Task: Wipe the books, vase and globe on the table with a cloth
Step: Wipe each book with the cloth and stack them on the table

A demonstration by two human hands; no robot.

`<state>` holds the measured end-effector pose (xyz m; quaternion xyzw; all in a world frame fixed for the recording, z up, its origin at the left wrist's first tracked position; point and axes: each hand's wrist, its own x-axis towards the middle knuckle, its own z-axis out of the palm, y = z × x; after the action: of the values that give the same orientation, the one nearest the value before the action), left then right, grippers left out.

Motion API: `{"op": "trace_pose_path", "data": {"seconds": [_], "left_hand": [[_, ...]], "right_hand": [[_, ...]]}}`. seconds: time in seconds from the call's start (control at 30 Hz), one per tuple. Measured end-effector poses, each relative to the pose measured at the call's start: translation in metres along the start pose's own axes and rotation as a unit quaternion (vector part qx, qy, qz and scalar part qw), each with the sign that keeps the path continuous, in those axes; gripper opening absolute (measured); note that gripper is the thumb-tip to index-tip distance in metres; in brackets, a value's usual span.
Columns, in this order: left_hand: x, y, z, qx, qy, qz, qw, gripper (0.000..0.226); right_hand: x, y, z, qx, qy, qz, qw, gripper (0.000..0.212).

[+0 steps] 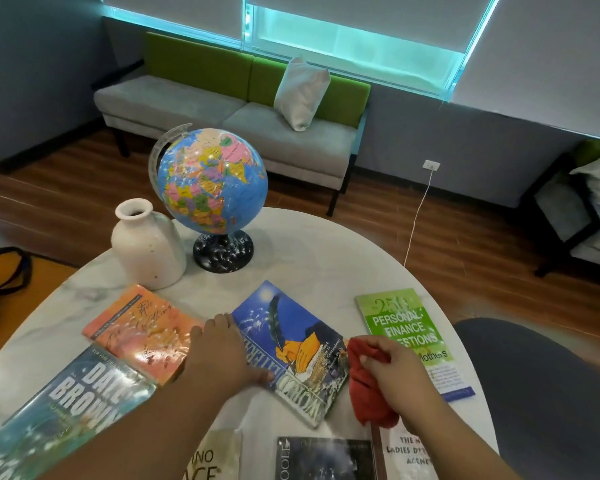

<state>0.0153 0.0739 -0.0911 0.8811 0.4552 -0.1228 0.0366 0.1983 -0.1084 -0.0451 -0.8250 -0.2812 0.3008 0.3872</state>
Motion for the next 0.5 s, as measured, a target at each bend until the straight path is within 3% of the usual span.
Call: {"op": "trace_pose_path", "data": {"seconds": [0.2,0.37,0.43,0.5], "left_hand": [[-0.028,0.015,0.013,0.015,0.012,0.003,1.000,0.102],[-0.037,0.019,0.016,-0.025,0.009,-0.004,1.000,0.096],[-0.037,0.020,0.020,-0.063,-0.005,-0.011,0.998,0.093],[-0.036,0.020,0.023,-0.076,-0.014,-0.016,0.997,0.091]], "right_hand": [[0.006,0.001,0.033,-0.173,0.000,-0.092,0.981,0.036],[0.001,0.001,0.053,-0.202,0.012,-0.151,0.968,0.037],[-0.005,0.002,0.061,-0.244,-0.040,-0.192,0.950,0.042],[-0.010,0.008,0.072,-0.340,-0.119,-0.224,0.905,0.048]]}}
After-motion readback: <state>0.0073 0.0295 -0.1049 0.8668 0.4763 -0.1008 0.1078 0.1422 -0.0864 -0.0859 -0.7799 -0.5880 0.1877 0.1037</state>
